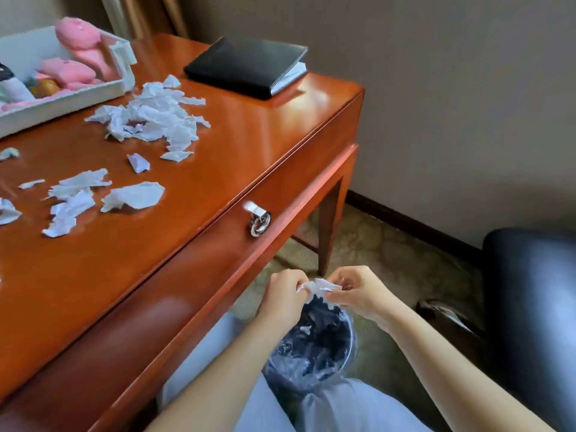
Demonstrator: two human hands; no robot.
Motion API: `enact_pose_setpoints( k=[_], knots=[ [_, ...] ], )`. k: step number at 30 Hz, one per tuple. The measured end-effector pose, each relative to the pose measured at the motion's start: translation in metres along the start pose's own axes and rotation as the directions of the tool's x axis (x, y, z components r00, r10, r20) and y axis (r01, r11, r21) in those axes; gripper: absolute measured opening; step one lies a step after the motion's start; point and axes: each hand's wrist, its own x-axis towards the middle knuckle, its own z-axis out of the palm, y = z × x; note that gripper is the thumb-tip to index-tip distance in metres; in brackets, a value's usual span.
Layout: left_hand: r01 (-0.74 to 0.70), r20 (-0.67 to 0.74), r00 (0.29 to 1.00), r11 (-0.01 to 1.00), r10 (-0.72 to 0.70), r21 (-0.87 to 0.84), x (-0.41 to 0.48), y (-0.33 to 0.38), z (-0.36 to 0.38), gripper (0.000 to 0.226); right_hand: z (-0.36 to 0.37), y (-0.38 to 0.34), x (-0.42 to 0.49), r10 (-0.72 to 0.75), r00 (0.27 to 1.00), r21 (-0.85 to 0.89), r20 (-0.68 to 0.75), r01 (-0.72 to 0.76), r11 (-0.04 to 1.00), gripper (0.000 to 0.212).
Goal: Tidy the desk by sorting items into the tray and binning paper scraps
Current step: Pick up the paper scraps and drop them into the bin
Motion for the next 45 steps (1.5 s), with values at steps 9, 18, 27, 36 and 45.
enact_pose_setpoints(
  k=[9, 18, 27, 36, 45],
  knots=[
    [0.197, 0.095, 0.976, 0.980, -0.196, 0.003, 0.036, -0.054, 0.054, 0.021, 0.060, 0.049, 0.052, 0.150, 0.988, -0.218, 0.037, -0.139, 0.966, 0.010],
    [0.296, 0.265, 0.923, 0.955, -0.281, -0.021, 0.043, -0.077, 0.069, 0.031, 0.074, 0.072, 0.064, 0.237, 0.970, -0.344, 0.063, -0.202, 0.917, 0.034],
    [0.101, 0.292, 0.951, 0.995, -0.103, 0.021, 0.017, -0.044, 0.032, 0.031, 0.043, 0.038, 0.041, 0.154, 0.988, -0.407, 0.015, -0.135, 0.903, 0.024],
    [-0.164, 0.265, 0.958, 0.969, 0.111, 0.185, -0.033, 0.015, -0.064, 0.027, -0.003, -0.055, -0.011, -0.111, 0.994, -0.432, -0.012, 0.095, 0.897, 0.024],
    [-0.336, 0.255, 0.926, 0.916, 0.279, 0.217, -0.098, 0.068, -0.174, 0.031, -0.033, -0.165, -0.060, -0.442, 0.896, -0.497, 0.033, 0.399, 0.771, 0.020]
  ],
)
